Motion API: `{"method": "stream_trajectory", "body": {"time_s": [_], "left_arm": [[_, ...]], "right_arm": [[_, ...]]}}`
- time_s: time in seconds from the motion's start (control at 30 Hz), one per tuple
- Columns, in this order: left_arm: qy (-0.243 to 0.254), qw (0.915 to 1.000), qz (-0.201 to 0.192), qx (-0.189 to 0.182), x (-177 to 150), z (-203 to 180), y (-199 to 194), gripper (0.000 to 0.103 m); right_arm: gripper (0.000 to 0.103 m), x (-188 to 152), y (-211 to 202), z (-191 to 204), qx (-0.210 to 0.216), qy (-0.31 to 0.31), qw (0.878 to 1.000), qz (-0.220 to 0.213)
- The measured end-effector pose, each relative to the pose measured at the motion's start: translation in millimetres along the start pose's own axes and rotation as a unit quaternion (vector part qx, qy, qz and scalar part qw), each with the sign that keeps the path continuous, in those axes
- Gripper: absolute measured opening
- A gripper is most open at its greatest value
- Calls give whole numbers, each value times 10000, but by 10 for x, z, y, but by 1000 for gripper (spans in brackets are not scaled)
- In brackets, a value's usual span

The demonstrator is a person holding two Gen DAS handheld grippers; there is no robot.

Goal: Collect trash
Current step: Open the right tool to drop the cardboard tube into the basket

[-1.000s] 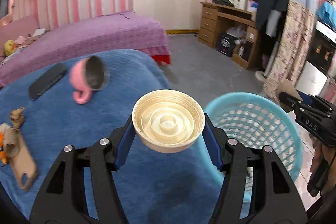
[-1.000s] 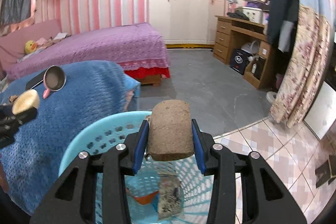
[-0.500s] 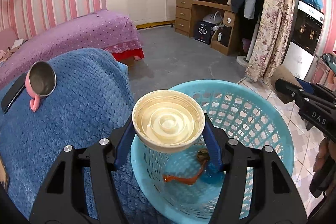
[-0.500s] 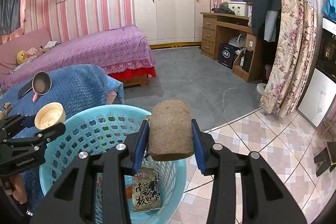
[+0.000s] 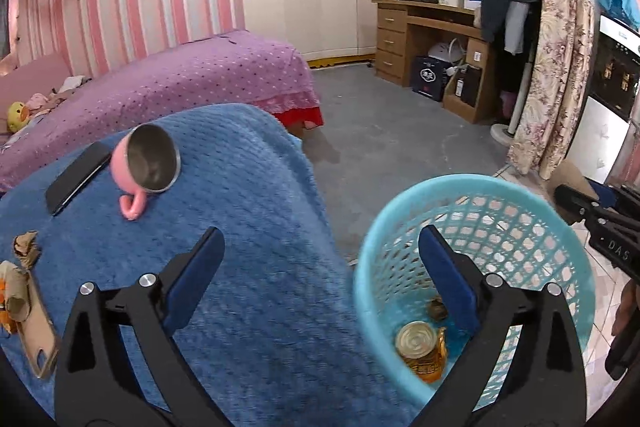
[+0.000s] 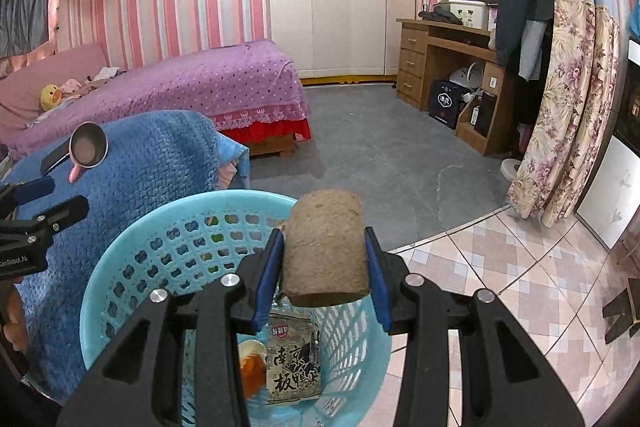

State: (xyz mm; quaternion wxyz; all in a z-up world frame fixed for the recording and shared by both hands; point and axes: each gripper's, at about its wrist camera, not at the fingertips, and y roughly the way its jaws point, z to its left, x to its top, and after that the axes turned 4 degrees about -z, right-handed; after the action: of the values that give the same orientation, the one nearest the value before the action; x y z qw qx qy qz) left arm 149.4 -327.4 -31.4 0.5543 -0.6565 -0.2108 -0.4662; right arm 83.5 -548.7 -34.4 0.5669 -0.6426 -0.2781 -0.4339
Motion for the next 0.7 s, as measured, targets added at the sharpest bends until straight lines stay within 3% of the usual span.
{"method": "stream_trajectory", "body": {"time_s": [0.3,0.33,0.43,0.63,0.7], "left_arm": [[-198,9994,-144,246,-3,332,-171,97],[-212,9993,-153,265,-1,340,-188,97],[-269,9989,-210,327,6,453,-271,97],[-350,9980,-277,440,2,678,-486,97],[-352,9977,-280,499,-10,773,-561,97]], "right_arm": [[45,32,-7,81,-21,66,10000,-47],[48,36,-4,91,-37,73,10000,-42],[80,40,-21,105,-178,125,9997,-101],[97,84,-104,152,-305,298,9988,-255],[97,107,-116,216,-277,288,9988,-271]]}}
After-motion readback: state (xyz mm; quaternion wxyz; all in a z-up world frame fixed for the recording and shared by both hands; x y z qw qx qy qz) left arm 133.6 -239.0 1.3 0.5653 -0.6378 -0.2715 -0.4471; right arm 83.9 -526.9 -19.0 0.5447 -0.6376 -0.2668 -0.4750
